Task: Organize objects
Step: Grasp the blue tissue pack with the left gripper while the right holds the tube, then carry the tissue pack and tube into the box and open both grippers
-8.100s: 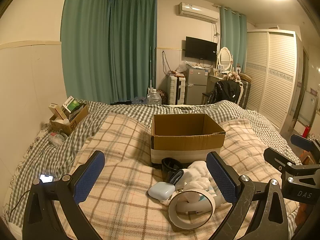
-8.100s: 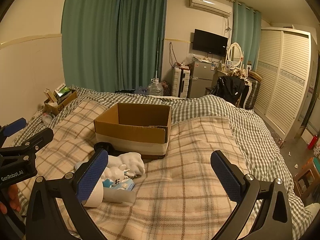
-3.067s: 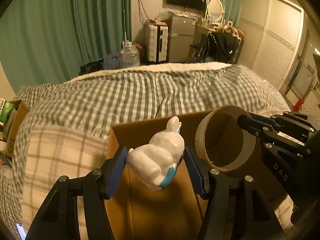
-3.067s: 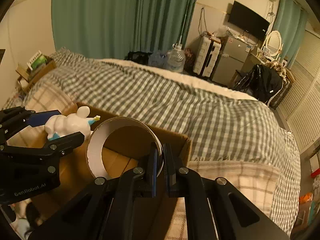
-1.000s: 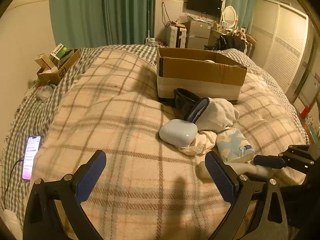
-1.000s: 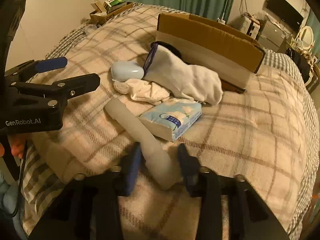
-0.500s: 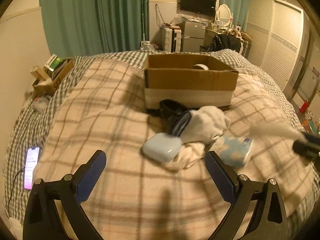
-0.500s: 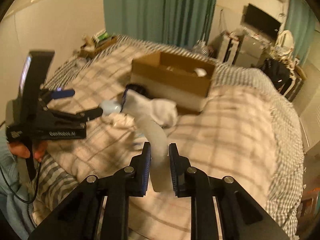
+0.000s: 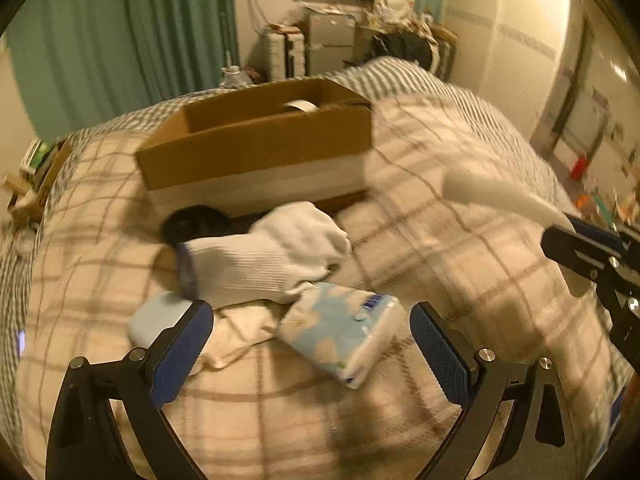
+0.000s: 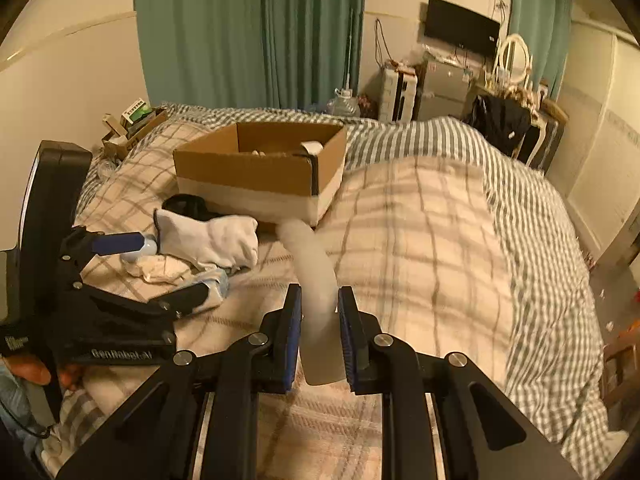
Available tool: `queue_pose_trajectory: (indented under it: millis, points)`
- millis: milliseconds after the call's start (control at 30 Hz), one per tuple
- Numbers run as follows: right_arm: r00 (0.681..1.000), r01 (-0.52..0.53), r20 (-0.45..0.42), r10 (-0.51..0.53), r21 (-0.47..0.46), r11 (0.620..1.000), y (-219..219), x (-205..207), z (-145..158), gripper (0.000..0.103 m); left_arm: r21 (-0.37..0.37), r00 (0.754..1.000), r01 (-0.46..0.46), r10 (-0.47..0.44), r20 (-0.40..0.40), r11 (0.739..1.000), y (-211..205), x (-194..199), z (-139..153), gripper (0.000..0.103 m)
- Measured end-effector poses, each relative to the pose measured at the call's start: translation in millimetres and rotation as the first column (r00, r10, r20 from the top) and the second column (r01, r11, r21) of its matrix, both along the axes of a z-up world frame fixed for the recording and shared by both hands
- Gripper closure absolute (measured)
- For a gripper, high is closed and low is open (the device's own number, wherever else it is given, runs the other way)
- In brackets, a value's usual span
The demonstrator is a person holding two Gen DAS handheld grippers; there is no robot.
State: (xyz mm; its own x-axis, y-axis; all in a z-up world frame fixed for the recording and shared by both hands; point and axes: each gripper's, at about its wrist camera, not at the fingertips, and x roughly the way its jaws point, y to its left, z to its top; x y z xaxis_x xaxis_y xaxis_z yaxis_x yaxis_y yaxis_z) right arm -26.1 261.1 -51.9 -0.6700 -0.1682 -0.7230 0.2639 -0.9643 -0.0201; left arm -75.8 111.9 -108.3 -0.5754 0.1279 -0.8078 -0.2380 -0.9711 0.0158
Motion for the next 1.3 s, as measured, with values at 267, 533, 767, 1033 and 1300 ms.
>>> queue_pose_trajectory:
  millis: [267, 533, 767, 1033, 1300]
  points:
    - [1.0, -0.005, 0.024, 0.006, -0.043, 0.999, 6.7, -6.2, -13.8, 0.086, 0.051, 0.992, 0.031, -0.037, 0.123, 0.998, -0.6, -11.9, -28.9, 0.043]
    - [1.0, -0.02, -0.005, 0.02, -0.034, 0.999, -4.3, 3.0, -1.1, 0.086, 0.075, 0.997, 0.064, -0.066, 0.027, 0.995, -7.1, 7.3, -3.8, 0.071]
    - [0.996, -0.032, -0.08, 0.031, -0.011, 0.999, -15.7, 13.4, 33.7, 0.086, 0.118, 0.989, 0.09, -0.075, -0.128, 0.989, -22.7, 26.8, 52.8, 0.072]
    - [0.978, -0.074, -0.195, 0.073, 0.002, 0.997, -38.1, -0.8, 94.6, 0.086, 0.143, 0.967, 0.074, -0.036, -0.253, 0.987, -44.6, 2.5, 121.7, 0.072]
    - [0.96, -0.116, -0.254, 0.114, 0.009, 0.993, -66.3, -61.3, 142.9, 0.086, 0.153, 0.953, 0.026, 0.022, -0.302, 0.988, -65.4, -59.7, 168.6, 0.072]
